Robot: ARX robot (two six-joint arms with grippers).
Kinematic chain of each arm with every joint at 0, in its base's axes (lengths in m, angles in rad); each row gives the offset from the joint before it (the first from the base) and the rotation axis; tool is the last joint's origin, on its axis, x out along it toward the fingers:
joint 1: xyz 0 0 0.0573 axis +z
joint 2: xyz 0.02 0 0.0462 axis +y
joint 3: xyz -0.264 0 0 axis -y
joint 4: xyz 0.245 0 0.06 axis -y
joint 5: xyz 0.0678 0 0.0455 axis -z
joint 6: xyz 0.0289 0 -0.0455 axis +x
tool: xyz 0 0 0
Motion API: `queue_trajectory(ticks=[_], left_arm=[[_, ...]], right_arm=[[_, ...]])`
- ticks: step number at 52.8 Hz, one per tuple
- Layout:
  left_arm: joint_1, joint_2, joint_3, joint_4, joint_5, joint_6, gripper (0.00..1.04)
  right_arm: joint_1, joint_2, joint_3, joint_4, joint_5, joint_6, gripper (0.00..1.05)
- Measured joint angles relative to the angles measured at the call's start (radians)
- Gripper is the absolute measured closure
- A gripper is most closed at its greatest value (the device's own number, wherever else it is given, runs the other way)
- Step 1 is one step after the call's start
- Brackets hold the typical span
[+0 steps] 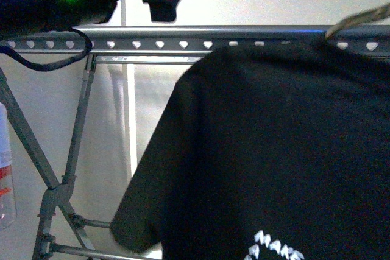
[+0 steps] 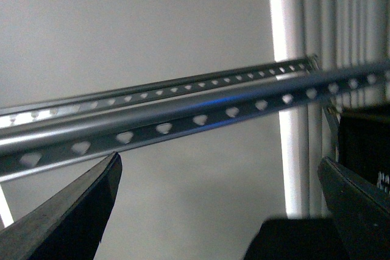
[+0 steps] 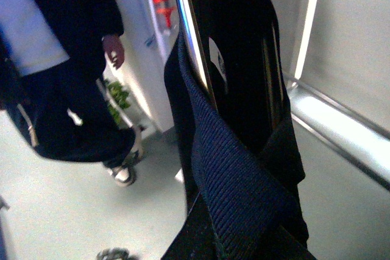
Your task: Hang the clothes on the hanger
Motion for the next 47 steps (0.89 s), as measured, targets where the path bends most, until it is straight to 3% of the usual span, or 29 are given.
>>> queue_trajectory(ticks=[5, 8, 12, 18, 31, 41, 47], left_arm=[[0.034, -0.011, 0.024, -0.02, -0.096, -0.221, 0.06], [0.047, -0.023, 0.026, -0.031, -0.109, -0.292, 0.06], [0.063, -0.048, 0.028, -0.053, -0.114, -0.382, 0.06], [0.071, -0.091, 0.029, -0.077, -0.105, -0.487, 0.06], [0.095, -0.153, 0.03, -0.115, -0.079, -0.654, 0.06], [0.119, -0.152, 0.03, -0.138, -0.065, -0.751, 0.06], [0.133, -0.147, 0.03, -0.147, -0.019, -0.839, 0.06]], right_arm=[[-0.014, -0.077, -0.08, 0.346, -0.024, 0.357, 1.01], [-0.018, -0.09, -0.089, 0.433, -0.027, 0.49, 1.01], [-0.022, -0.095, -0.083, 0.435, -0.02, 0.662, 1.01], [-0.023, -0.093, -0.073, 0.338, 0.004, 0.805, 1.01], [-0.019, -0.107, -0.095, 0.333, 0.009, 1.014, 1.01], [0.01, -0.124, -0.14, 0.482, 0.055, 1.215, 1.01], [0.056, -0.099, -0.16, 0.7, 0.127, 1.439, 1.01]])
